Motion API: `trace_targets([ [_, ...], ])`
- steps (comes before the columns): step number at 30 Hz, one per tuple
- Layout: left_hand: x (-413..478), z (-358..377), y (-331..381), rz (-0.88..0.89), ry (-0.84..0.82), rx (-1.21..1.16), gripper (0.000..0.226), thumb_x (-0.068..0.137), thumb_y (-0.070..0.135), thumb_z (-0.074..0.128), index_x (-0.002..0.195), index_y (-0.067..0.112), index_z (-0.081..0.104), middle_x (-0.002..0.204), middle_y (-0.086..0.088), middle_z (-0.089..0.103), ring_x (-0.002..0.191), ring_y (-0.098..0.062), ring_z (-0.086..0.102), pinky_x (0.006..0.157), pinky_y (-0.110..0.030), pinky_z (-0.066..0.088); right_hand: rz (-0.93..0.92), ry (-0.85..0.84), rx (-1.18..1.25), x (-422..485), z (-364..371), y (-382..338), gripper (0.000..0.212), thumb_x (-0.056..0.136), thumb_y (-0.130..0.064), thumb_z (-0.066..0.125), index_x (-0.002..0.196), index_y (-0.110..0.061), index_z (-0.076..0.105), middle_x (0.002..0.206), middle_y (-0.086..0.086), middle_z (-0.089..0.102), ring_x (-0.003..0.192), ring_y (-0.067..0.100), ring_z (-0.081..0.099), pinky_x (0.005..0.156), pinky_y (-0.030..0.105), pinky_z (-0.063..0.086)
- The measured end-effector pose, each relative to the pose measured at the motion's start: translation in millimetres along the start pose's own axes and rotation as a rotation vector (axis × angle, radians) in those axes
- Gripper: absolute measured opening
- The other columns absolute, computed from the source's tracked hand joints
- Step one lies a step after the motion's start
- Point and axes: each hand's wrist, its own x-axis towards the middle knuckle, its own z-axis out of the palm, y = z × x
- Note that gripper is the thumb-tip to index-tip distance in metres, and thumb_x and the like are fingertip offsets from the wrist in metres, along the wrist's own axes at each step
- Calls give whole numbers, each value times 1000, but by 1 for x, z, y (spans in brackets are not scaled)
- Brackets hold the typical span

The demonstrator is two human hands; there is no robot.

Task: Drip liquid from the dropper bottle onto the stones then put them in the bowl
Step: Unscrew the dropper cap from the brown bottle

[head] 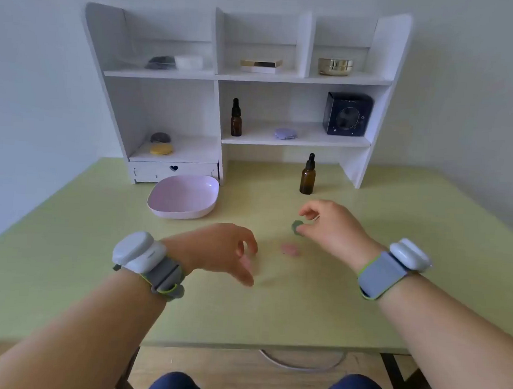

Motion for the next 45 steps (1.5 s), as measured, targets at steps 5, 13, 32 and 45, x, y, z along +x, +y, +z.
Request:
trace_targets([
  [5,4,3,-1,6,31,-1,39,65,36,82,100,33,67,98,11,64,76,-6,58,59,-19,42,36,-31,-82,-1,8,-3,30,84,-26,67,114,-24,64,109,-3,62,96,17,59,77,30,47],
  [13,20,1,-1,10,111,-7,28,69,30,76,96,28,69,94,13,66,77,-8,62,54,-15,42,-18,7,-160,2,10,-4,21,90,-20,61,110,-19,67,107,0,65,95,22,61,81,34,53],
  [32,88,-6,13,50,243,63,33,77,17,67,110,20,69,110,0,57,96,-20,60,78,-28,50,26,148,-29,35,1,-1,24,91,-22,55,113,-21,63,91,-5,59,83,18,60,75,34,53],
  [45,99,-9,1,9,159,-145,53,70,24,80,120,20,63,94,12,60,89,-11,60,64,-11,43,-19,290,-125,98,-12,-6,38,96,-10,46,134,-13,50,132,12,49,116,33,49,87,40,47],
])
